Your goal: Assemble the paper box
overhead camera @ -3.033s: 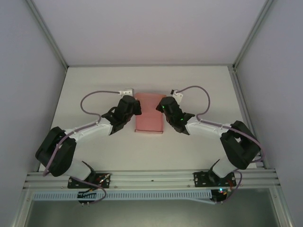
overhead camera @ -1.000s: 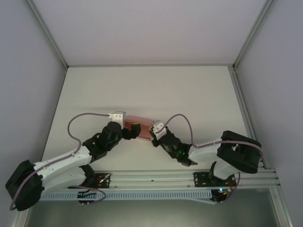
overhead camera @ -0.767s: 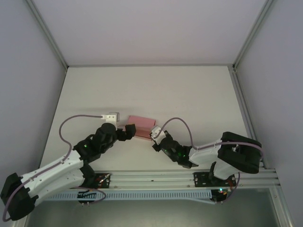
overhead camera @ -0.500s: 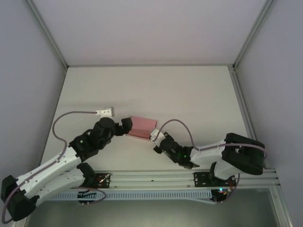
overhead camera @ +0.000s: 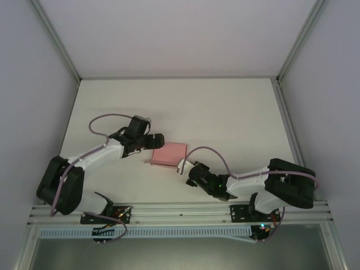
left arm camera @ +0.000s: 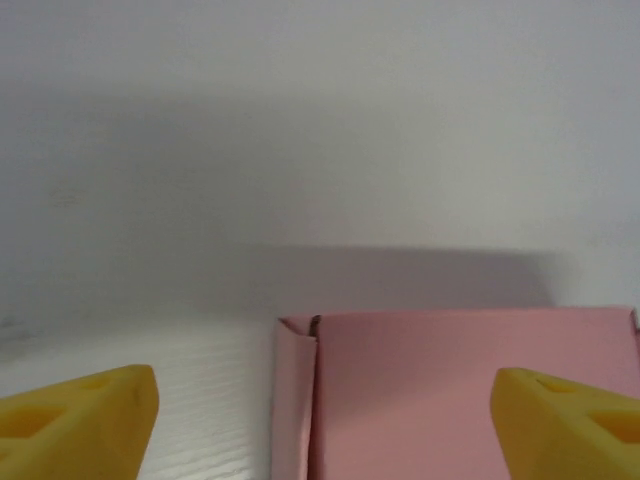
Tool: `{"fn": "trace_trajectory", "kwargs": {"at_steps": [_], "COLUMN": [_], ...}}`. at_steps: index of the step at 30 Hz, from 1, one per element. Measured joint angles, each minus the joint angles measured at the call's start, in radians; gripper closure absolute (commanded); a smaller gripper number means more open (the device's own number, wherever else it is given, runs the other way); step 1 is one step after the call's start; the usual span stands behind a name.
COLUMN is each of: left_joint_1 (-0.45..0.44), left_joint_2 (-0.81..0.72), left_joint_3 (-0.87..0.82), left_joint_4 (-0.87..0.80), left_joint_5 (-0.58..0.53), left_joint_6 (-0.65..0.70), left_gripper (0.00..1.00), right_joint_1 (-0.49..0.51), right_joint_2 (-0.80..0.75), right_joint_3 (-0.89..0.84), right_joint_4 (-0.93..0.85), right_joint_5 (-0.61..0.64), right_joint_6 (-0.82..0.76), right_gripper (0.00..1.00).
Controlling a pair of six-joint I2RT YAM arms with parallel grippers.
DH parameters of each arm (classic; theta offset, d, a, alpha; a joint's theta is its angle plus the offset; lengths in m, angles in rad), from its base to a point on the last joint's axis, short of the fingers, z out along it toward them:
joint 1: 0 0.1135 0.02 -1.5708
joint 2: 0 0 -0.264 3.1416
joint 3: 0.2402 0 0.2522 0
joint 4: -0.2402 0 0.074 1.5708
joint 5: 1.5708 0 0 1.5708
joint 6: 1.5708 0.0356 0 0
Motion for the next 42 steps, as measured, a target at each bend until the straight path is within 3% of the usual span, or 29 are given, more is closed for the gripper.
{"fn": "trace_trajectory", "kwargs": {"at_steps": [5,6,8,10,13,15,16,22,26,29,36,42], "left_joint_1": [0.002,0.002,0.002,0.002,0.004,0.006,0.007,0.008,0.009,0.009,0.010,0.013], "left_joint_2": [0.116,0.127,0.134,0.138,0.140,0.138,0.135,0.130,0.130,0.130,0.130,0.130], "left_joint_3": [0.020,0.023,0.024,0.020,-0.002,-0.026,-0.038,-0.085,-0.105,-0.119,-0.132,-0.139], "left_joint_4": [0.030,0.042,0.065,0.084,0.130,0.177,0.200,0.302,0.350,0.380,0.411,0.425], "left_joint_5": [0.078,0.094,0.108,0.120,0.137,0.150,0.156,0.180,0.182,0.183,0.183,0.185], "left_joint_6": [0.054,0.058,0.066,0.066,0.063,0.056,0.050,0.009,-0.034,-0.060,-0.086,-0.093], "left_gripper": [0.46,0.51,0.57,0.61,0.64,0.71,0.72,0.81,0.80,0.80,0.80,0.76], "right_joint_1": [0.000,0.000,0.001,0.001,0.001,0.001,0.001,-0.080,-0.225,-0.258,-0.312,-0.397], "right_joint_2": [-0.018,-0.035,-0.090,-0.174,-0.314,-0.409,-0.447,-0.555,-0.483,-0.376,-0.119,0.014], "right_joint_3": [-0.002,-0.008,-0.027,-0.050,-0.068,-0.071,-0.072,-0.061,0.026,0.125,0.236,0.235], "right_joint_4": [-0.017,-0.025,-0.039,-0.060,-0.098,-0.121,-0.129,-0.190,-0.305,-0.388,-0.462,-0.410], "right_joint_5": [-0.002,-0.008,-0.021,-0.040,-0.071,-0.078,-0.076,-0.058,-0.091,-0.136,-0.249,-0.379], "right_joint_6": [-0.002,0.001,0.015,0.042,0.098,0.145,0.175,0.430,0.657,0.767,0.864,0.890], "right_gripper": [0.72,0.62,0.54,0.34,0.20,0.03,0.00,0.00,0.00,0.01,0.18,0.48]}}
